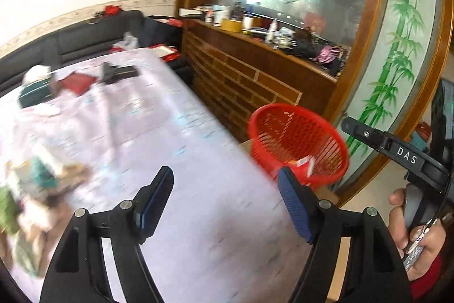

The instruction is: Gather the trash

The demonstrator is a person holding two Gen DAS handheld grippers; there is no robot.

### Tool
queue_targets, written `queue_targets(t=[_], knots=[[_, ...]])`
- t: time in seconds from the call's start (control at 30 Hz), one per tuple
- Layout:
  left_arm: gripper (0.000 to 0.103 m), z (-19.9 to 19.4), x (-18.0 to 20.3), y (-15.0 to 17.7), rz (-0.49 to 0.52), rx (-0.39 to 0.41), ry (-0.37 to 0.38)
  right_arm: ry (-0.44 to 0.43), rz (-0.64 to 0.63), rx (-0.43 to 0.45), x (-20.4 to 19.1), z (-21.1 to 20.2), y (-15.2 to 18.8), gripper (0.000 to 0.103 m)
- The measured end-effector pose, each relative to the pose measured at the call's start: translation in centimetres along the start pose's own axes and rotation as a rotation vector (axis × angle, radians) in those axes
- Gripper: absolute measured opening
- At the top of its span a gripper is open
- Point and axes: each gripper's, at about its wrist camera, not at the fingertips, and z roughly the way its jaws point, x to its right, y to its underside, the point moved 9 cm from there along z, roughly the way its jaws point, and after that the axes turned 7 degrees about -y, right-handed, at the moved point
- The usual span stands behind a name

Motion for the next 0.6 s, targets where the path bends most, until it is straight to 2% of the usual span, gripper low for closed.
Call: queue_targets(t=[0.07, 0.2, 0.3, 0.47, 0.6], knots=[[0.075, -1.5, -2.0, 1.5, -0.006, 0.01, -0.041, -0.043, -0.045, -0.036, -3.2, 0.9, 1.7, 0.047], [0.075, -4.5, -6.5, 5.1, -0.006, 0.021, -0.138, -0.112, -0.127, -0.101, -9.4, 2.9, 5.3, 0.065], [0.075, -6.6, -10.2, 7.4, -0.025, 0.02, -0.204, -0.158, -0.165, -0.148, -13.2, 4.0, 7.9, 0.065], [0.075, -10.1, -18.1, 10.3, -0.174, 0.01, -0.282, -0.219, -0.233, -0.205, -18.2, 5.0, 11.2, 0.065], [0.075, -12.8, -26.2, 11.9, -0.344, 0.02, -0.37, -0.248, -0.29, -0.236, -21.3, 5.2, 13.1, 0.065]])
